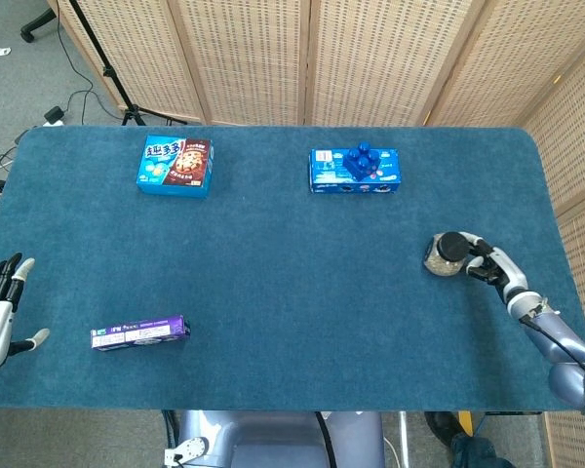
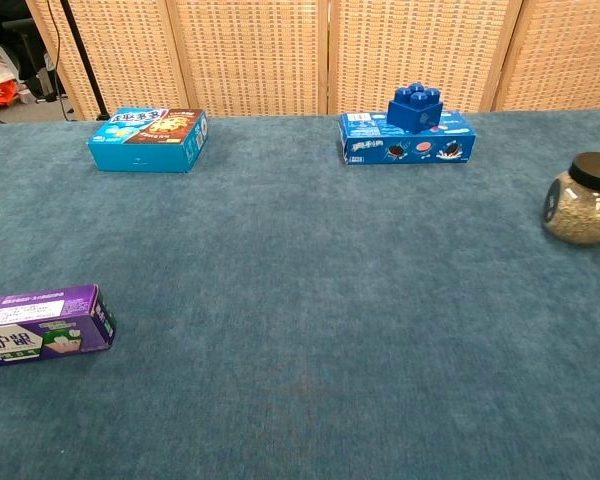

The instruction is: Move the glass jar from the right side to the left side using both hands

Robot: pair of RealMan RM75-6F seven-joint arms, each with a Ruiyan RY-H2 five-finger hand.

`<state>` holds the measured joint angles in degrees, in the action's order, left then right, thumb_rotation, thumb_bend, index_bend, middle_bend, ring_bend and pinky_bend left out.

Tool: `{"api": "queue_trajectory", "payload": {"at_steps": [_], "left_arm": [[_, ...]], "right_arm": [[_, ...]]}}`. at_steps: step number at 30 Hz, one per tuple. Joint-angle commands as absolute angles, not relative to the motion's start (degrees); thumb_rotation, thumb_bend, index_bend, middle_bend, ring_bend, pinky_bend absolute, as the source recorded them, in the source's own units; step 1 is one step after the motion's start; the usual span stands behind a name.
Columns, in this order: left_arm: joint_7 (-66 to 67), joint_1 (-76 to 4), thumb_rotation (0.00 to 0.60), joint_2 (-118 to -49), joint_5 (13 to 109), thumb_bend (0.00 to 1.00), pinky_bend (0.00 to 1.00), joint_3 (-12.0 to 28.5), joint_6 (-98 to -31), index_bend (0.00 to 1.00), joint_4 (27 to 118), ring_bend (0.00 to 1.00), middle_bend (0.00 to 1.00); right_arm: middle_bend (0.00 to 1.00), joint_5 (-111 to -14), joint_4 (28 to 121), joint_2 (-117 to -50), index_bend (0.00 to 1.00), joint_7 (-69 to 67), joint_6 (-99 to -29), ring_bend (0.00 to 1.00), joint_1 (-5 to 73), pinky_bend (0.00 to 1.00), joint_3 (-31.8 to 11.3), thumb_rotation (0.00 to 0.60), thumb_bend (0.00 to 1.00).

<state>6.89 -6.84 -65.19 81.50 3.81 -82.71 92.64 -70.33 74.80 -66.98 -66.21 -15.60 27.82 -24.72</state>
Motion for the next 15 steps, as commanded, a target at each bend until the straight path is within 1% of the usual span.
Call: {"api": "queue_trajectory", "payload": {"at_steps": [1,8,15], "left_arm": [[6.80,-6.88,0.600,-65.16,81.43,0.00,0.00,3.81,-82.58,0.00,92.62,0.00,0.00],[6.32,-6.84,0.600,-64.99,81.47,0.00,0.00,3.81,-82.62,0.00,92.60,0.00,0.00],[5.88,-6.79,0.600,-64.77,81.59,0.00,0.00,3.75,-82.67,0.00,92.68,0.00,0.00]], "right_arm": [[0.06,-69.13,77.97,-66.43,0.11,-64.28,-16.02,0.00,28.45,0.24,-24.79,0.600,1.00],[0.06,-65.36,83.63,-65.98,0.11,-59.84,-17.26,0.00,29.86,0.24,-24.07,0.600,1.00],[0.06,-59.23,88.63,-66.19,0.11,-53.81,-19.20,0.00,32.53,0.24,-22.14,0.600,1.00]]}}
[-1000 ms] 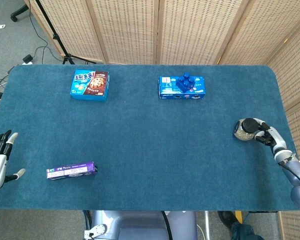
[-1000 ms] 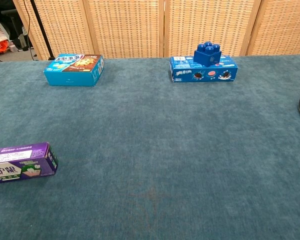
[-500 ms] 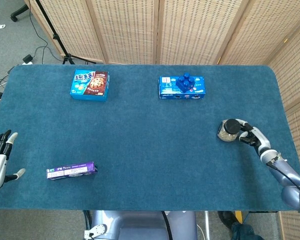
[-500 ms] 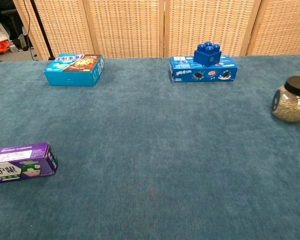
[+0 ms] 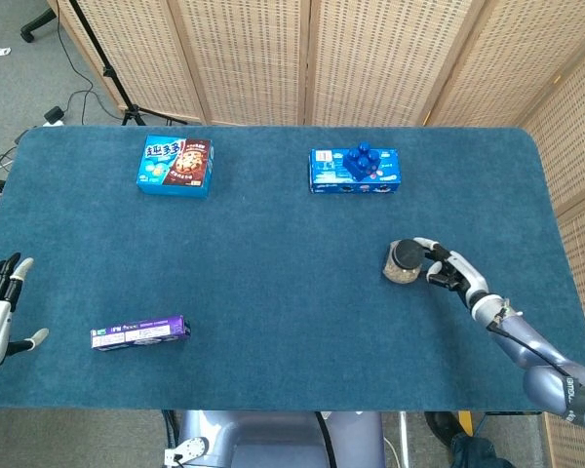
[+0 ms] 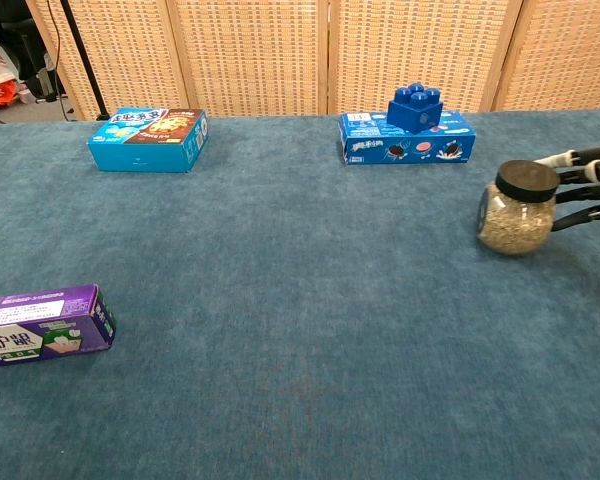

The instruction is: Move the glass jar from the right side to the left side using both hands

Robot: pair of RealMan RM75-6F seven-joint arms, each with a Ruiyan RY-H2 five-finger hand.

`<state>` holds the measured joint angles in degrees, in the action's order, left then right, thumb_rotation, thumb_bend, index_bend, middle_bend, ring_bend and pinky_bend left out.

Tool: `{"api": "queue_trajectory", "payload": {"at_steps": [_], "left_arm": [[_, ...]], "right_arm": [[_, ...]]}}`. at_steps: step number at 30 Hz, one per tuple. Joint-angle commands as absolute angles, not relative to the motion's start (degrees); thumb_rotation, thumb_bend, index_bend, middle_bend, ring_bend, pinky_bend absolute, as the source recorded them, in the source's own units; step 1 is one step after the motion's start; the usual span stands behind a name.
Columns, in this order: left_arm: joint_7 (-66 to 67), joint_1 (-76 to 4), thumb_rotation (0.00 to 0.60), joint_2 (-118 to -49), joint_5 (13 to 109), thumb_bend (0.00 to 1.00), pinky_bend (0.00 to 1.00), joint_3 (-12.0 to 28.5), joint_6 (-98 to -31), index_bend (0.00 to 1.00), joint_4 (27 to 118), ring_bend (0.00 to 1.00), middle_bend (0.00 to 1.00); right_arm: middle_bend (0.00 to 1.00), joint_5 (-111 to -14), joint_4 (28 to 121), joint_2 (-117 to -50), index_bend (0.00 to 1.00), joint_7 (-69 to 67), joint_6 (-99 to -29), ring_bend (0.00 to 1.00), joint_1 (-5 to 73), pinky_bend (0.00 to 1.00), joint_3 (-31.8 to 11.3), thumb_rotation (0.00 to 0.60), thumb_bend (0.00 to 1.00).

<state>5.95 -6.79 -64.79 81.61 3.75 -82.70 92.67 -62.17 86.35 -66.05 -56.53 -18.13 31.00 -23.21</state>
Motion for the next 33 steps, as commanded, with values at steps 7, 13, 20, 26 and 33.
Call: {"api": "queue_trajectory", "payload": {"at_steps": [7,13,20,26,33], "left_arm": [[5.61,-6.86,0.600,-64.70,81.47,0.00,0.00,3.79,-82.48,0.00,92.60,0.00,0.00],[4.89,-6.80,0.600,-64.42,81.43,0.00,0.00,3.82,-82.49,0.00,92.68,0.00,0.00],[4.32,-6.77,0.600,-64.18,81.62,0.00,0.00,3.76,-82.51,0.00,92.68,0.00,0.00],[3.93,-6.88,0.600,-64.03,81.29,0.00,0.00,3.88,-82.18,0.00,92.66,0.00,0.00],[3.26,-6.81,0.600,-63.77,81.35,0.00,0.00,3.87,-82.24,0.00,92.65,0.00,0.00]], "right_arm": [[0.06,-53.64,92.79,-66.91,0.11,-48.55,-21.93,0.00,35.24,0.24,-20.22,0.600,1.00],[0.06,-47.27,98.04,-68.34,0.11,-42.33,-26.01,0.00,38.94,0.24,-17.93,0.600,1.00],[0.06,-39.59,102.35,-69.92,0.11,-35.33,-31.16,0.00,43.13,0.24,-15.59,0.600,1.00],[0.06,-34.26,104.89,-71.94,0.11,-29.93,-35.08,0.00,46.28,0.24,-13.93,0.600,1.00],[0.06,-28.65,107.83,-75.43,0.11,-24.00,-39.77,0.00,50.07,0.24,-13.16,0.600,1.00]]}}
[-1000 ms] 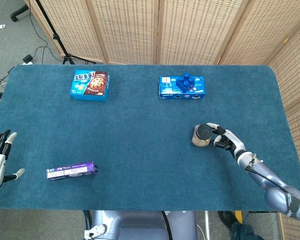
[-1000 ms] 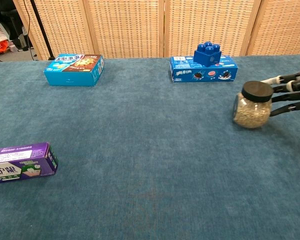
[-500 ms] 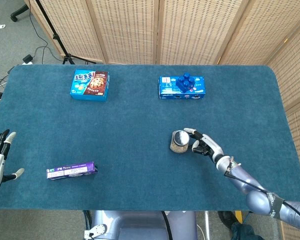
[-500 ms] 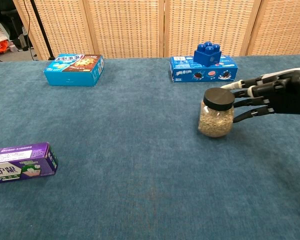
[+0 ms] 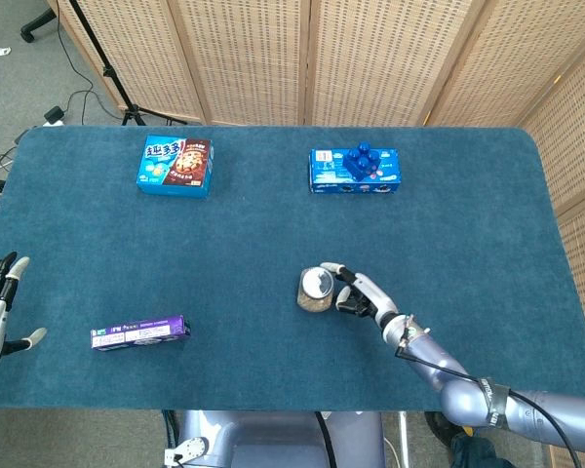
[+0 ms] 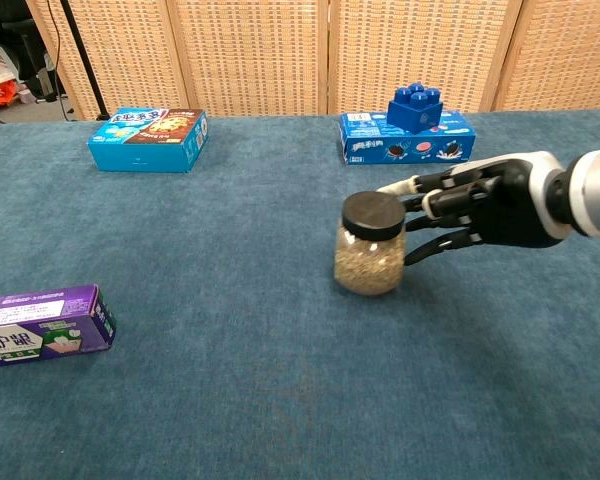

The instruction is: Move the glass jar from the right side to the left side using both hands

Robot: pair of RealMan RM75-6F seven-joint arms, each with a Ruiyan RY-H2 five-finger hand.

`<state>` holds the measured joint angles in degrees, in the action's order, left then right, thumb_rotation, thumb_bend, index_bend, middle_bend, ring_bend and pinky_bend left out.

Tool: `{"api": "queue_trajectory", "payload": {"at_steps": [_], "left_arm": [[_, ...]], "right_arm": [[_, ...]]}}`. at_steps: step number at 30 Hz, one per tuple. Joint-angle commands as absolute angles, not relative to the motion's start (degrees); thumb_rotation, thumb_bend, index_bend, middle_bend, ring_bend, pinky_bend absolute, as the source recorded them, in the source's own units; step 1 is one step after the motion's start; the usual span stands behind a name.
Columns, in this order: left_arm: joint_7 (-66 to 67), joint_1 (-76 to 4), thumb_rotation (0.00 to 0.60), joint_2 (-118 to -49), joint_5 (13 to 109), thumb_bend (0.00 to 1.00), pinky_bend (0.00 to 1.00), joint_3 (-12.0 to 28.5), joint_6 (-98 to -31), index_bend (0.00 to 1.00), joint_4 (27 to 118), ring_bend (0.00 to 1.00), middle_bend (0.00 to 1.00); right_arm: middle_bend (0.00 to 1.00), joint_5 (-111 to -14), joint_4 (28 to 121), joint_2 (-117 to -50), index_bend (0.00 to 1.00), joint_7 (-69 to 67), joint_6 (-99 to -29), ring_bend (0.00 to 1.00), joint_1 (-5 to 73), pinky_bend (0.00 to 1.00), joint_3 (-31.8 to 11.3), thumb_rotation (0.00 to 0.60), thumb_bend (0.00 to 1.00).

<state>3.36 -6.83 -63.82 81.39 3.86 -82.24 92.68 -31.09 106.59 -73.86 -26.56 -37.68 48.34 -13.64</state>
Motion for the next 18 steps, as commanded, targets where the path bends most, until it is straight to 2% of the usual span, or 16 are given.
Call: {"api": "queue_trajectory", "payload": {"at_steps": [1,9,18], "left_arm": [[3.23,-6.81,0.600,-63.76,81.34,0.00,0.00,3.87,-82.23,0.00,92.63,0.00,0.00],[3.22,-6.95,0.600,-63.85,81.29,0.00,0.00,3.81,-81.89,0.00,92.45,0.00,0.00],[3.20,-7.00,0.600,-63.83,81.09,0.00,0.00,3.86,-81.76,0.00,92.42,0.00,0.00]], "right_arm": [[0.06,-28.37,107.90,-75.58,0.11,-23.72,-40.00,0.00,50.24,0.24,-13.12,0.600,1.00],[0.06,-22.41,109.24,-79.59,0.11,-17.95,-44.29,0.00,53.81,0.24,-13.09,0.600,1.00],[0.06,-20.94,110.38,-80.86,0.11,-15.41,-46.02,0.00,54.29,0.24,-14.45,0.600,1.00]]}}
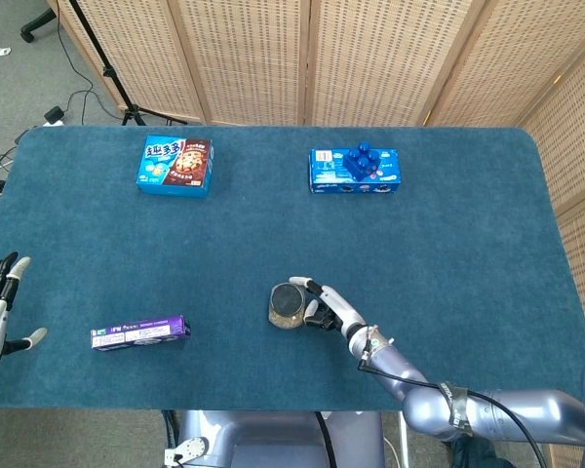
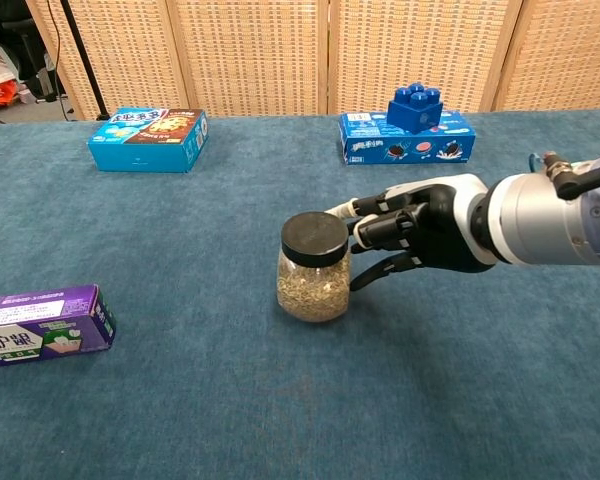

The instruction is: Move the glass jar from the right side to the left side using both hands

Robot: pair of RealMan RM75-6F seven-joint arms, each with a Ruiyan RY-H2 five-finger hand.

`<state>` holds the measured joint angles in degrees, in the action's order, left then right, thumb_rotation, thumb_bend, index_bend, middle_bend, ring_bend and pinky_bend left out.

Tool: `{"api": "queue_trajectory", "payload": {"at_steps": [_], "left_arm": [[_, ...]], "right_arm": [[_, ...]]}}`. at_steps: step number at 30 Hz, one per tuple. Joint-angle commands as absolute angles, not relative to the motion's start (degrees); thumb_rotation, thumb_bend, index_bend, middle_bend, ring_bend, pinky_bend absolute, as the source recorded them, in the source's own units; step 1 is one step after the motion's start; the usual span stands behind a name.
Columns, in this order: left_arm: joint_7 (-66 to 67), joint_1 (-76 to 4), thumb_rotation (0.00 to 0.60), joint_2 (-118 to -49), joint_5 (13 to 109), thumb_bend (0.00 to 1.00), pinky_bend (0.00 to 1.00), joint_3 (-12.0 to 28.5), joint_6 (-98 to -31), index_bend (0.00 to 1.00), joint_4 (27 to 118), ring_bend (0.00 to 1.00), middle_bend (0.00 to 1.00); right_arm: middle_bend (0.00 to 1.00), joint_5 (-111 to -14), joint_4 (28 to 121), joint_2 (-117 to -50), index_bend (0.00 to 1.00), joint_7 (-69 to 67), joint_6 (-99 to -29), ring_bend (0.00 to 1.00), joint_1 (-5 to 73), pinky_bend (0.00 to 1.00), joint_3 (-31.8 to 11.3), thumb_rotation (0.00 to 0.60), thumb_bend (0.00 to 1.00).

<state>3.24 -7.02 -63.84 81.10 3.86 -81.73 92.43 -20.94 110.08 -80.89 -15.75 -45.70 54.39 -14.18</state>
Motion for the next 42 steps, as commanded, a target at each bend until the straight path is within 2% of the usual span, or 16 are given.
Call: {"api": "queue_trajectory", "payload": {"at_steps": [1,11,16,23,25,28,31,36,39,42], "left_arm": [[3.14,-6.99,0.600,-63.82,81.10,0.00,0.00,3.87,-81.78,0.00,92.42,0.00,0.00],[3.20,-6.97,0.600,-63.85,81.19,0.00,0.00,3.85,-81.91,0.00,92.39,0.00,0.00],[2.81,-6.84,0.600,-63.70,81.70,0.00,0.00,3.73,-82.30,0.00,92.49,0.00,0.00],[0.26,-6.97,0.600,-63.47,84.23,0.00,0.00,3.56,-83.45,0.00,91.85,0.00,0.00],[-1.55,-7.20,0.600,-63.67,85.80,0.00,0.00,3.78,-84.48,0.00,91.50,0.00,0.00],[-2.87,-7.38,0.600,-63.95,87.25,0.00,0.00,3.97,-85.57,0.00,91.13,0.00,0.00],[-4.89,-8.25,0.600,-63.80,90.84,0.00,0.00,4.01,-87.04,0.00,91.23,0.00,0.00],[-3.61,-13.63,0.600,-60.58,101.81,0.00,0.00,4.12,-86.31,0.00,94.65,0.00,0.00],[-0.46,-16.46,0.600,-59.97,105.94,0.08,0.00,4.46,-84.68,0.00,96.48,0.00,0.00],[1.41,-20.83,0.600,-58.33,109.14,0.35,0.00,4.18,-78.81,0.00,100.30,0.00,0.00]], "right_arm": [[0.06,-20.98,110.59,-80.73,0.11,-15.20,-46.19,0.00,54.12,0.24,-14.62,0.600,1.00],[0.05,-26.29,111.97,-77.38,0.11,-12.97,-48.35,0.00,50.89,0.24,-14.41,0.600,1.00],[0.05,-40.70,111.85,-74.25,0.11,-12.65,-55.83,0.00,44.50,0.24,-13.42,0.600,1.00],[0.03,-64.60,102.88,-72.12,0.11,-6.80,-71.52,0.00,35.62,0.24,-6.54,0.600,1.00],[0.01,-70.74,99.32,-71.04,0.11,-5.92,-75.89,0.00,32.81,0.24,-4.31,0.600,0.95],[0.00,-73.44,97.75,-69.91,0.11,-5.96,-77.89,0.00,30.94,0.20,-2.96,0.600,0.87],[0.00,-77.29,96.02,-66.80,0.11,-5.94,-80.25,0.00,27.67,0.16,-0.37,0.600,0.87],[0.00,-81.68,91.97,-65.94,0.11,-4.51,-89.96,0.00,19.86,0.15,2.17,0.600,0.87],[0.00,-82.79,91.29,-66.23,0.11,-5.46,-92.19,0.00,17.21,0.14,2.64,0.600,0.88],[0.00,-83.04,92.55,-64.71,0.11,-5.62,-91.32,0.00,15.47,0.10,3.72,0.600,0.88]]}}
